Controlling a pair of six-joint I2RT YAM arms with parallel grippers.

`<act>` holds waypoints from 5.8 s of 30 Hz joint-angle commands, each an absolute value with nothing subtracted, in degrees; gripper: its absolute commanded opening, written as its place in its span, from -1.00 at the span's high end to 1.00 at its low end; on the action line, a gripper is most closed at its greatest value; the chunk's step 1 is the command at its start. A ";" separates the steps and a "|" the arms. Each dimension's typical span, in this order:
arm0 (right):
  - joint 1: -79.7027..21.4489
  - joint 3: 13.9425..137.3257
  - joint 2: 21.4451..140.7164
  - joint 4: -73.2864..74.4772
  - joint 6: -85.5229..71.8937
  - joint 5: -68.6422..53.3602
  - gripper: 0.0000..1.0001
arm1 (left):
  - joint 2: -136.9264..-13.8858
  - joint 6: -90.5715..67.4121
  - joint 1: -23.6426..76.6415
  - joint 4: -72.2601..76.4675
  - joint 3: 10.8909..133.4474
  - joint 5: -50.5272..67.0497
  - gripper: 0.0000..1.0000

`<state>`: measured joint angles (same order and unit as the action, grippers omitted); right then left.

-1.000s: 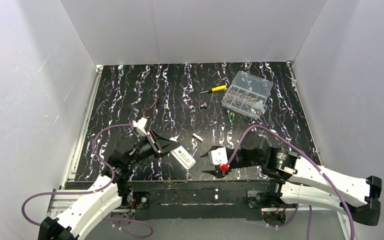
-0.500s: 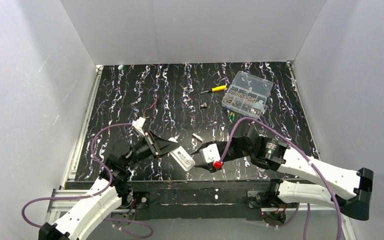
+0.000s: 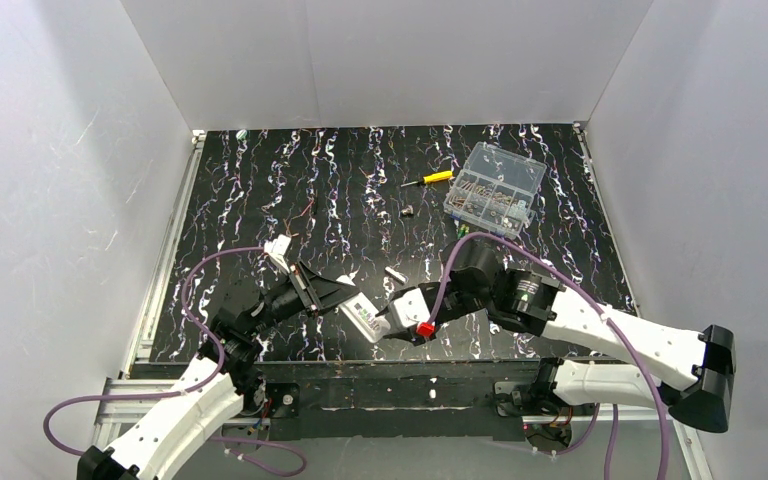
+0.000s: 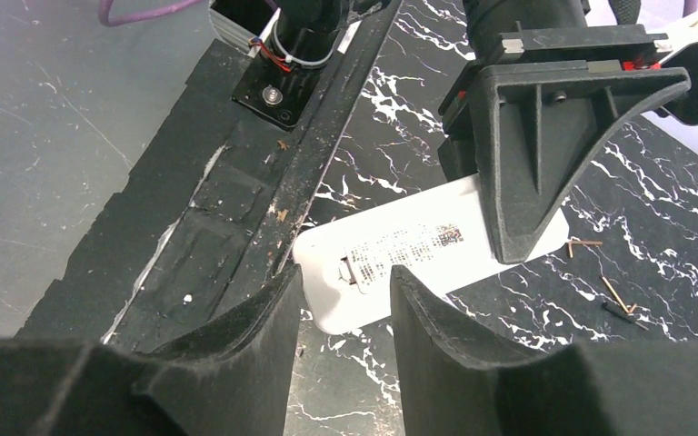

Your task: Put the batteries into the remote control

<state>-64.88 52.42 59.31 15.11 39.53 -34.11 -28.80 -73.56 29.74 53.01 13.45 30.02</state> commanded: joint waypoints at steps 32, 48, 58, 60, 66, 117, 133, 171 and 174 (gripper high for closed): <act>-64.82 54.74 62.67 12.14 44.11 -32.61 0.17 | -28.33 -74.10 29.79 57.52 13.70 31.78 1.00; -64.78 54.24 63.19 11.76 45.11 -31.50 0.10 | -29.24 -75.04 29.84 59.56 13.19 31.46 1.00; -64.79 53.60 63.37 10.05 45.35 -30.31 0.10 | -29.95 -75.41 29.79 60.46 13.05 31.52 1.00; -64.78 53.52 63.26 9.86 45.50 -29.87 0.10 | -29.98 -75.41 29.84 60.52 13.09 31.51 1.00; -64.78 52.59 62.01 7.26 45.50 -28.22 0.09 | -30.14 -75.67 29.84 61.00 12.66 31.37 1.00; -64.78 47.96 57.83 5.15 42.54 -27.50 0.03 | -29.70 -76.12 29.80 60.57 11.69 30.02 1.00; -64.78 47.38 56.43 6.85 41.59 -27.94 0.01 | -29.96 -75.85 29.80 60.12 11.60 29.41 1.00; -74.83 62.86 67.83 20.46 -25.33 13.20 -0.45 | -27.52 -75.04 29.79 55.32 11.33 27.99 1.00; -75.35 63.21 68.61 20.26 -24.76 13.34 -0.44 | -27.37 -74.98 29.83 55.18 11.33 28.01 1.00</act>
<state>-74.46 59.81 68.16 21.15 -24.16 11.84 -28.58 -75.44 29.50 52.10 10.74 27.38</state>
